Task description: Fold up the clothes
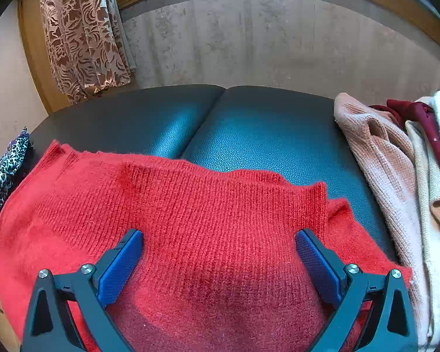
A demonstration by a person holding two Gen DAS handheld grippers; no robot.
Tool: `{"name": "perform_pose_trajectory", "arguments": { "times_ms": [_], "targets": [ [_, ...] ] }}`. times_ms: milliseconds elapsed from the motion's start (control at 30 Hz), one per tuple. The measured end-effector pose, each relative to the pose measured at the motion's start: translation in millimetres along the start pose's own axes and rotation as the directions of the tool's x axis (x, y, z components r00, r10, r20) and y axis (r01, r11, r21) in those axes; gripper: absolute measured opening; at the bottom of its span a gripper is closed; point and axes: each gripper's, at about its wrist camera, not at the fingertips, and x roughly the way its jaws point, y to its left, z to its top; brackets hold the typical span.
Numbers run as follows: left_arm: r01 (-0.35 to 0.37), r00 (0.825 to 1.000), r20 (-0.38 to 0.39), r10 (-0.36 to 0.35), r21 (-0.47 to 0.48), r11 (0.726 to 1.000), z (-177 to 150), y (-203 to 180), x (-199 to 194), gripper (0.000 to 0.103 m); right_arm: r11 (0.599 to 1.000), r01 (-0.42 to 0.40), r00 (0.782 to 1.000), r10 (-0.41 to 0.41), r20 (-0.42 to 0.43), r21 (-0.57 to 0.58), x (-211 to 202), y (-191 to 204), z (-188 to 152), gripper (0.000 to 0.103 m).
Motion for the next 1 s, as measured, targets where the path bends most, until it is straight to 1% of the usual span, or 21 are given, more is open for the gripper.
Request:
{"name": "perform_pose_trajectory", "arguments": {
  "times_ms": [67,167,267,400,467,533,567,600,700,767,800,867,933,967,1000],
  "targets": [
    [-0.017,1.000,-0.009,0.018,0.042,0.999,16.6,-6.1,12.6,0.037,1.000,0.001,1.000,-0.001,0.000,0.000,-0.5,-0.2,-0.3,0.103],
    [-0.005,0.999,-0.037,0.007,0.072,0.997,37.9,-12.0,35.1,0.041,1.000,0.000,1.000,0.000,0.001,0.002,-1.3,-0.5,-0.9,0.103],
    [0.017,0.996,-0.084,-0.009,0.099,0.995,50.3,-19.1,59.5,0.041,1.000,-0.001,1.000,0.001,0.003,0.004,-2.1,-0.5,-1.5,0.103],
    [0.014,0.989,-0.150,0.008,0.144,0.989,61.8,-27.7,86.1,0.041,1.000,-0.003,1.000,0.003,0.006,0.008,-3.0,-0.8,-2.4,0.103],
    [0.036,0.986,-0.167,-0.010,0.154,0.987,66.5,-32.5,93.2,0.037,1.000,-0.004,1.000,0.004,0.007,0.008,-3.3,-1.0,-2.7,0.103],
    [0.025,0.984,-0.176,0.009,0.189,0.982,67.0,-38.9,98.3,0.008,1.000,-0.004,1.000,0.004,0.007,0.009,-3.7,-0.9,-2.8,0.103],
    [-0.012,0.986,-0.163,0.046,0.201,0.980,66.2,-40.4,98.0,0.008,1.000,-0.004,1.000,0.004,0.007,0.008,-3.5,-1.1,-2.7,0.103],
    [-0.034,0.989,-0.137,0.061,0.192,0.981,65.2,-40.1,94.2,0.008,1.000,-0.005,1.000,0.005,0.007,0.008,-3.3,-1.5,-2.5,0.103],
    [-0.098,0.991,-0.080,0.109,0.128,0.987,61.0,-31.2,86.2,0.007,1.000,-0.006,1.000,0.006,0.008,0.007,-3.3,-1.9,-2.6,0.103],
    [-0.133,0.985,-0.102,0.140,0.072,0.988,52.9,-17.1,96.4,0.007,1.000,-0.009,1.000,0.009,0.010,0.007,-3.6,-1.7,-2.9,0.103],
    [-0.147,0.983,-0.106,0.151,0.046,0.988,49.5,-11.6,100.1,0.008,1.000,-0.011,1.000,0.011,0.010,0.007,-3.7,-1.4,-2.9,0.103],
    [-0.150,0.986,-0.078,0.150,0.006,0.989,46.4,-9.6,99.2,0.007,1.000,-0.013,1.000,0.013,0.010,0.007,-3.9,-0.8,-3.1,0.103],
    [-0.173,0.983,-0.059,0.173,0.004,0.985,47.4,-15.5,94.5,0.008,1.000,-0.012,1.000,0.012,0.010,0.008,-4.2,-0.4,-3.3,0.103],
    [-0.180,0.983,-0.038,0.180,0.003,0.984,49.4,-19.0,89.1,0.008,1.000,-0.013,1.000,0.013,0.009,0.008,-4.0,-0.4,-3.4,0.103],
    [-0.188,0.982,-0.016,0.188,0.002,0.982,51.4,-22.4,83.6,0.011,1.000,-0.013,1.000,0.013,0.010,0.008,-4.1,-0.1,-3.6,0.103]
  ]
}}
